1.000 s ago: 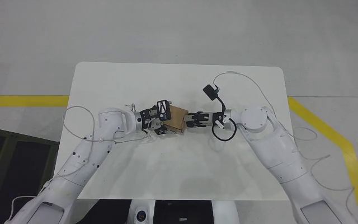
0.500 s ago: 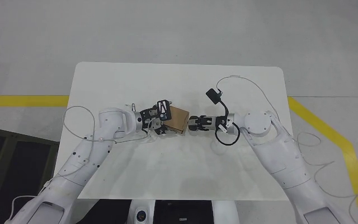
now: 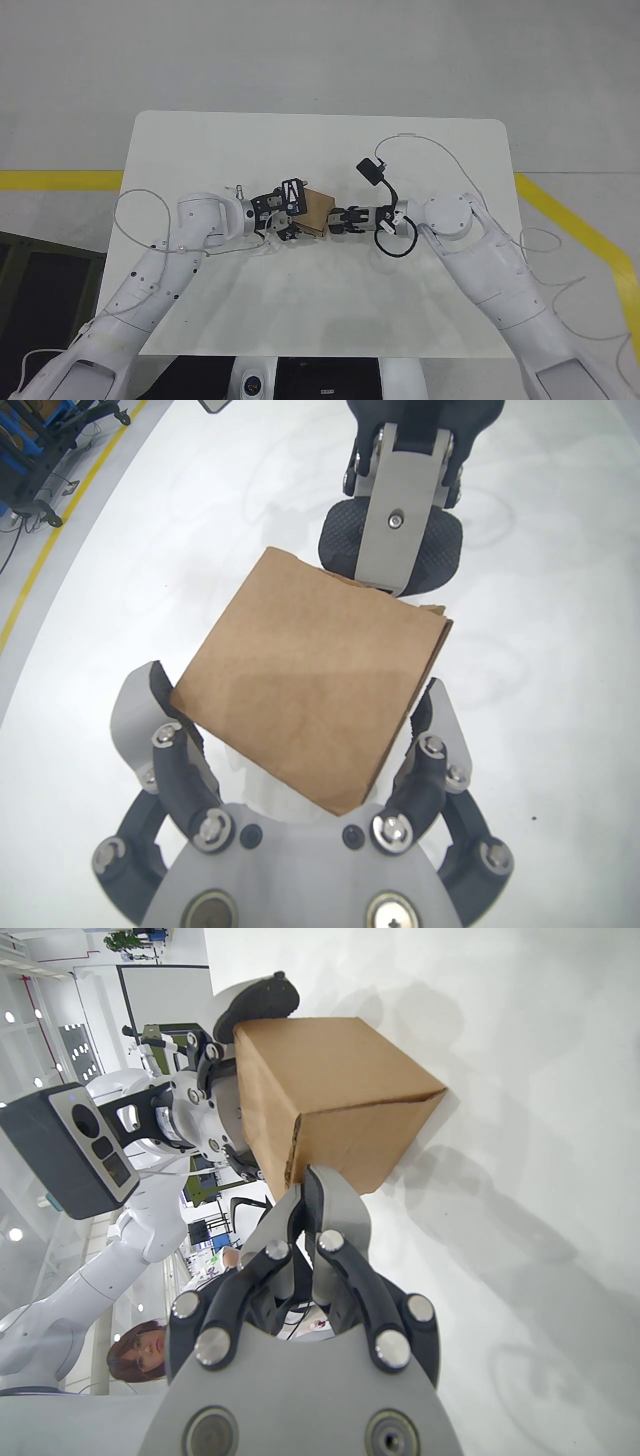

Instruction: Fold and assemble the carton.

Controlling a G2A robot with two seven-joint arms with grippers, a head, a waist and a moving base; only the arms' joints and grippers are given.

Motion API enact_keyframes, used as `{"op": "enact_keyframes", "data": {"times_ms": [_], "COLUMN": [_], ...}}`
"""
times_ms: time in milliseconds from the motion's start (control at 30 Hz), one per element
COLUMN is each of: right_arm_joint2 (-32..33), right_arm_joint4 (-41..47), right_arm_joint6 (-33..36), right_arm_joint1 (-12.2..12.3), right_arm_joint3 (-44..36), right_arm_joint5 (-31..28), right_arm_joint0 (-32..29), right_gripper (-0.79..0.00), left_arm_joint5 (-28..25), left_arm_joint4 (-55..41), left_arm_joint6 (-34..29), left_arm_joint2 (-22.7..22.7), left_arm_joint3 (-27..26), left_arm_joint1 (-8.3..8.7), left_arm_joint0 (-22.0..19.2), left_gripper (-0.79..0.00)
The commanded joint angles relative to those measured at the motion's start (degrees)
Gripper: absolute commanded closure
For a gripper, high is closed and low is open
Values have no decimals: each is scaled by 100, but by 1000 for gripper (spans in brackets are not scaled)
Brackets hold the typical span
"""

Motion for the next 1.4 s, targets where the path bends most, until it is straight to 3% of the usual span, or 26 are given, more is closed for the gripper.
{"op": "enact_keyframes", "data": {"times_ms": [0, 200, 467, 567, 633, 667, 700, 833, 1033, 1367], "right_arm_joint2": [0, 185, 816, 1067, 1233, 1313, 1395, 1670, 1917, 2354], "right_arm_joint4": [-1, -45, -225, -237, -241, -202, -148, -33, -318, -1372], "right_arm_joint6": [5, -27, -9, -45, -91, -128, -171, -309, -569, -1276], "right_arm_joint1": [-2, 53, 248, 312, 350, 365, 378, 423, 470, 567], "right_arm_joint3": [14, -118, -580, -696, -737, -755, -761, -686, -447, -662], "right_arm_joint5": [-10, -63, -668, -1065, -1320, -1469, -1624, -2244, -3152, -3669], "right_arm_joint0": [16, -73, -506, -661, -741, -779, -813, -862, -672, -396], "right_gripper": [0, 0, -12, -166, -363, -613, -785, -785, -785, -785], "left_arm_joint5": [2, -7, -680, -902, -902, -902, -902, -779, -136, 289], "left_arm_joint4": [9, -36, -694, -1060, -1354, -1508, -1666, -2181, -2408, -2597], "left_arm_joint6": [8, 21, -138, -223, -303, -352, -399, -574, -764, -926], "left_arm_joint2": [-1, -39, -346, -508, -595, -647, -708, -1022, -1351, -1889], "left_arm_joint3": [-5, 21, -19, -87, -172, -210, -239, -266, -252, 283], "left_arm_joint1": [0, 4, 79, 125, 166, 190, 214, 280, 314, 382], "left_arm_joint0": [1, 10, 41, 104, 139, 145, 145, 154, 110, -305], "left_gripper": [-785, -785, -785, -785, -785, -785, -785, -785, -785, -785]}}
